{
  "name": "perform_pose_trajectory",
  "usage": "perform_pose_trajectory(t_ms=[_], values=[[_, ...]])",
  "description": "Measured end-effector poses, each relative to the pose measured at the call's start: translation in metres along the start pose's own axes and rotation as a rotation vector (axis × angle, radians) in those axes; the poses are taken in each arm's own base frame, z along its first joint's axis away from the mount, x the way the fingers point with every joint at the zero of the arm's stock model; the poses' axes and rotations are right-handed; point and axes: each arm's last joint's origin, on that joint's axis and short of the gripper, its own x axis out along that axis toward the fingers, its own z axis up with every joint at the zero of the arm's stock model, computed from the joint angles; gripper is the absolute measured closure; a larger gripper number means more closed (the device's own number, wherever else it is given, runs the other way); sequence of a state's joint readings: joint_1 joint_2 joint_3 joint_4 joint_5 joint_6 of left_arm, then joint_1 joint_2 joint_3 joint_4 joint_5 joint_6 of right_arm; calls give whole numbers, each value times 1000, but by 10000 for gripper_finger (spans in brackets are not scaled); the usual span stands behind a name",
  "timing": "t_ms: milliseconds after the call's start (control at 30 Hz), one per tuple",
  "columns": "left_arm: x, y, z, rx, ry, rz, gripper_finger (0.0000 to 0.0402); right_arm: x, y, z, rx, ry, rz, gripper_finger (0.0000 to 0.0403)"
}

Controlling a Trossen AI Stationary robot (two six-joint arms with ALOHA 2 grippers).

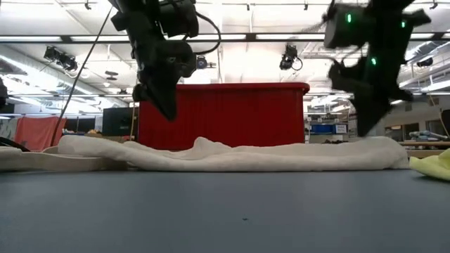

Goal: Fold laundry
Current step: Fold the white cloth

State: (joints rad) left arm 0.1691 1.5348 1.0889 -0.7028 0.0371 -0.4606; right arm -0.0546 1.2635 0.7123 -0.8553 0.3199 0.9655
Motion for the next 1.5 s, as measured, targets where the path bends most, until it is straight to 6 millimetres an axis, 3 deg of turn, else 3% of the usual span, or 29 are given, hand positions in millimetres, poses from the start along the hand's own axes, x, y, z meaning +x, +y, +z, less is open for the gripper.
perform_pose_trajectory(t_ms=[200, 333, 533, 667, 767, 933, 1100, 1333, 1500], values=[[34, 2, -1, 24, 101, 50, 336, 35, -12, -13, -1, 182, -40, 394], [57, -6, -14, 44, 248, 26, 336, 36, -7, -32, -58, 363, 49, 398], [65, -36, -41, 88, 408, -50, 336, 2, 14, -58, -116, 531, 216, 398], [45, -58, -57, 109, 417, -90, 336, -27, 24, -63, -118, 505, 306, 398], [25, -64, -62, 96, 387, -100, 336, -42, 22, -56, -114, 457, 343, 397], [-7, -54, -52, 59, 235, -93, 336, -48, 1, -42, -177, 299, 257, 387], [-22, -33, -33, 126, 65, -30, 330, -53, -10, -27, -345, 145, 291, 330], [-3, -34, -15, 532, -29, -55, 256, -53, -14, -16, -482, 77, 335, 230], [24, -30, -4, 723, -61, 59, 191, -48, -8, -13, -568, 52, 322, 207]])
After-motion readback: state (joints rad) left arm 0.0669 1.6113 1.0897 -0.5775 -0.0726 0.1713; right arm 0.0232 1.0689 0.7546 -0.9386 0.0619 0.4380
